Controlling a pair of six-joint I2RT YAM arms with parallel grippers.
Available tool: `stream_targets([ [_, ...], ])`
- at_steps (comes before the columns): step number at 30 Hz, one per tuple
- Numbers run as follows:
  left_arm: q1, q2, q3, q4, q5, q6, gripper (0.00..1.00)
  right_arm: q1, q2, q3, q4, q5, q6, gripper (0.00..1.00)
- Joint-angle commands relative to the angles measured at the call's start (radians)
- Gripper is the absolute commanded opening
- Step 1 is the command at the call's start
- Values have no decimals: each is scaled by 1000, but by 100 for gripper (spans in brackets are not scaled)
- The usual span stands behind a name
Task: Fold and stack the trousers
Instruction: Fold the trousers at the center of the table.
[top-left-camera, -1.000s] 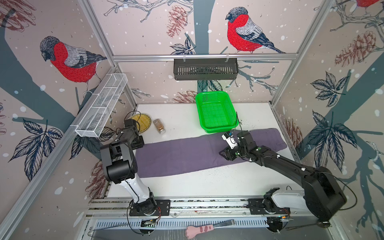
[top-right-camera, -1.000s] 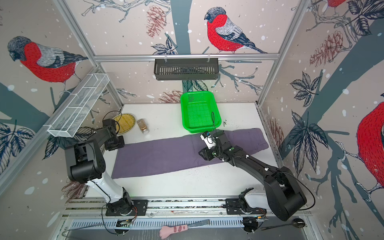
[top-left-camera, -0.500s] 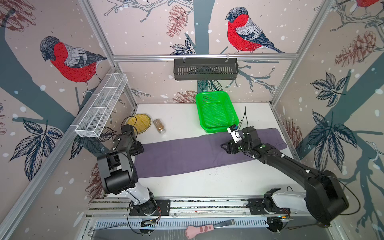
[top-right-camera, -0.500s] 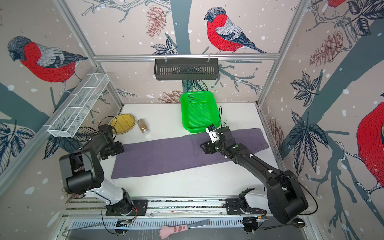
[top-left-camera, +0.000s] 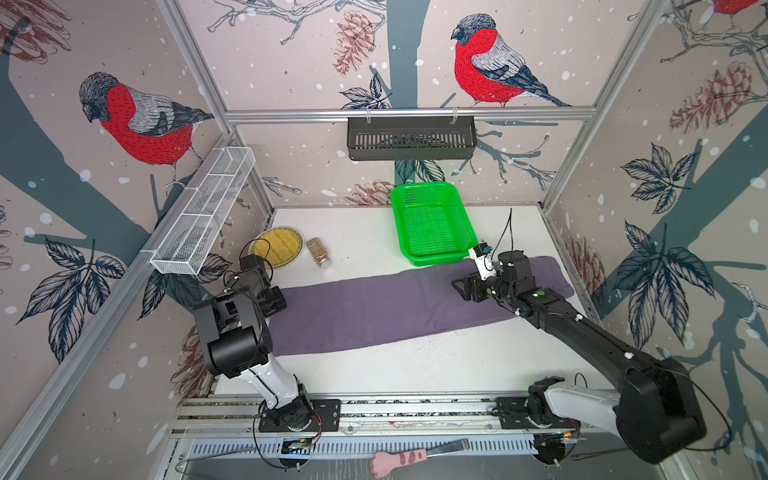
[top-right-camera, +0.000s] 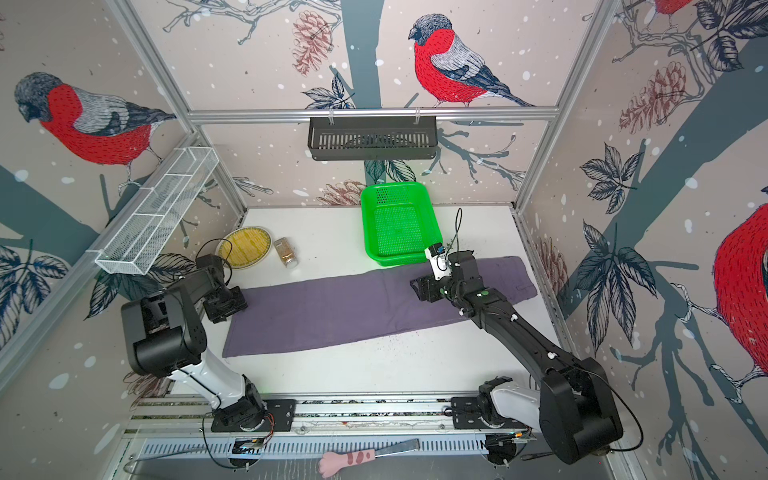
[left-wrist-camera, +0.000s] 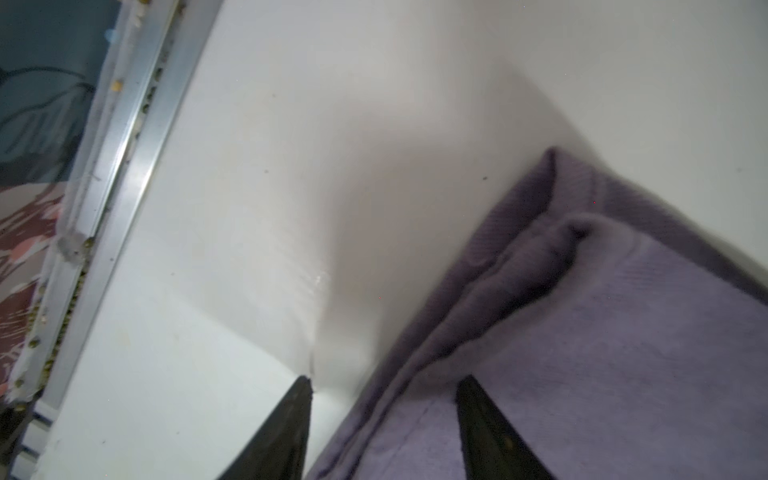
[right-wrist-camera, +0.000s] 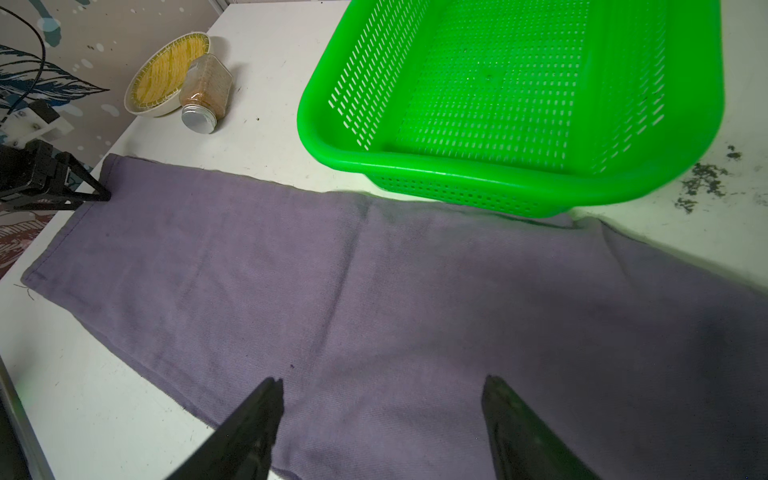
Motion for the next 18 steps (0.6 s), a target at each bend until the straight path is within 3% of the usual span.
stream_targets([
  [1,-1,35,-22,18,66,-6,45,-2,2,-3,14,-8,-4,78],
  [4,-1,42,-26,20,82,-4,40,-2,10,-9,24,-19,2,78],
  [11,-2,82,-20,31,112,1,0,-6,12,-11,24,-23,0,78],
  [18,-1,10,29,-36,38,-4,0,-14,10,-11,28,-30,2,78],
])
